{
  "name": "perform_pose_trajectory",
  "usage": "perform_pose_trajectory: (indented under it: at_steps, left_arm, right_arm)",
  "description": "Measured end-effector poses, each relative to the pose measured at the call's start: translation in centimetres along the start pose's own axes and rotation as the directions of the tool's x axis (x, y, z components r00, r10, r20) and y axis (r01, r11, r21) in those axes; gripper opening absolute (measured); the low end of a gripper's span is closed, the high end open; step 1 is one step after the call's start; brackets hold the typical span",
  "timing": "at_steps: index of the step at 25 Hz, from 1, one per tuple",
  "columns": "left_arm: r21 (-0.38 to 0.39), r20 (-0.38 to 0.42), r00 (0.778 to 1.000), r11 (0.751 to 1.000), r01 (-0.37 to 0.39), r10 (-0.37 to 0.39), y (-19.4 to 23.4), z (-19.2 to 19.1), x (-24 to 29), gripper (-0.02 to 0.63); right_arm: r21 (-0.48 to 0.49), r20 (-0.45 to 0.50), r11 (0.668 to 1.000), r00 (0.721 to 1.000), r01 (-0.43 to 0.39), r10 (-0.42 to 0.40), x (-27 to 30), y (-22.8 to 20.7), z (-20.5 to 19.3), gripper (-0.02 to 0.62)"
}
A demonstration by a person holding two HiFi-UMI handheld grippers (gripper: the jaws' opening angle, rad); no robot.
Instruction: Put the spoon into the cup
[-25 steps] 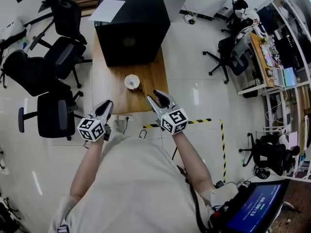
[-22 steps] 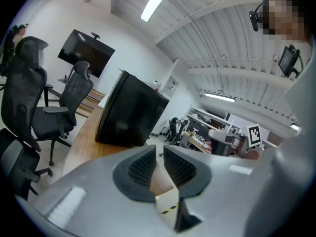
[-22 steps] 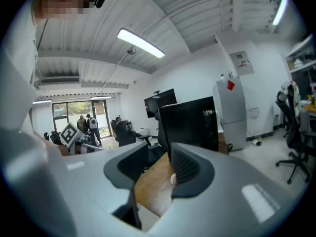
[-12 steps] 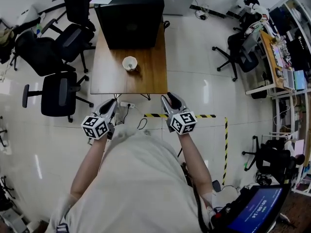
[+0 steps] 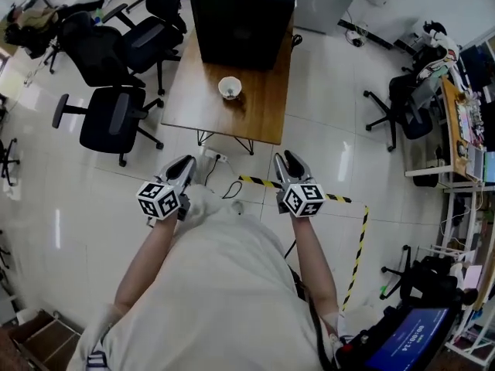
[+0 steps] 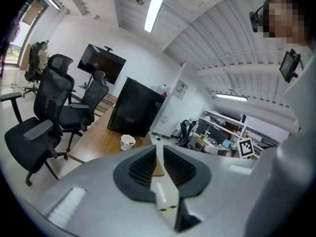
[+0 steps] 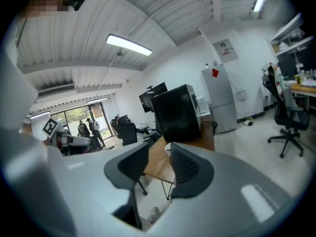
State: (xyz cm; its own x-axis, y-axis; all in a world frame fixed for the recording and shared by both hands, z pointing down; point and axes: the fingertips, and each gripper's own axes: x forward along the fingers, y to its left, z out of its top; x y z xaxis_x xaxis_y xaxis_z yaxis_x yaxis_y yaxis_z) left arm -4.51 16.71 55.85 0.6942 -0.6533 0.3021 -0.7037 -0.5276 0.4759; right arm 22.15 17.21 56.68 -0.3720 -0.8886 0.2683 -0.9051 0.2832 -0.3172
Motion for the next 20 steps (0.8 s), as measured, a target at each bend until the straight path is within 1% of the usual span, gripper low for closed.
perform_pose_trajectory:
  at_steps: [3,5,8,10,12,14,17,20]
  left_arm:
    - [-0.011,-0.005,1.000,0.999,-0.031,0.031,1.1,-0.3,-1.5,0.018]
    - [-0.042,0.004,0.999,0.998,-0.042,0.043,1.7,0.1,-2.3,0.015]
    - [-0.096,0.032,0.999,0.995,-0.032,0.035,1.7,1.1,-2.5,0.005]
    - [-0.092,0.037,0.999,0.996,-0.019,0.022,1.3,1.6,-2.2,0.000]
    - [-0.063,0.018,1.000,0.998,-0.014,0.015,1.1,1.4,-1.8,0.000]
    - [-0.044,-0.020,1.000,0.999,-0.004,0.003,1.3,0.8,-1.2,0.000]
    - [-0.031,-0.081,0.996,0.999,0.029,-0.031,2.4,0.5,-0.9,0.000]
    - [-0.020,-0.119,0.992,0.999,0.041,-0.043,4.4,0.8,-1.5,0.000]
  right_arm:
    - [0.015,-0.002,1.000,1.000,-0.016,0.016,0.2,1.2,-0.5,0.135]
    - [0.029,0.001,0.999,1.000,-0.029,0.029,0.3,2.2,-0.5,0.135]
    - [0.027,0.006,0.998,0.999,-0.053,0.052,0.3,3.8,-0.1,0.135]
    - [0.015,-0.006,0.998,0.998,-0.057,0.057,0.4,4.5,-0.3,0.135]
    - [0.016,-0.032,0.999,0.999,-0.040,0.041,0.7,4.5,-1.2,0.135]
    - [0.034,-0.050,0.999,0.999,-0.012,0.014,1.3,4.3,-1.8,0.135]
    - [0.065,-0.048,0.998,0.999,0.026,-0.022,2.5,4.6,-1.8,0.126]
    - [0.085,-0.034,0.995,0.999,0.043,-0.040,4.0,6.2,-1.7,0.126]
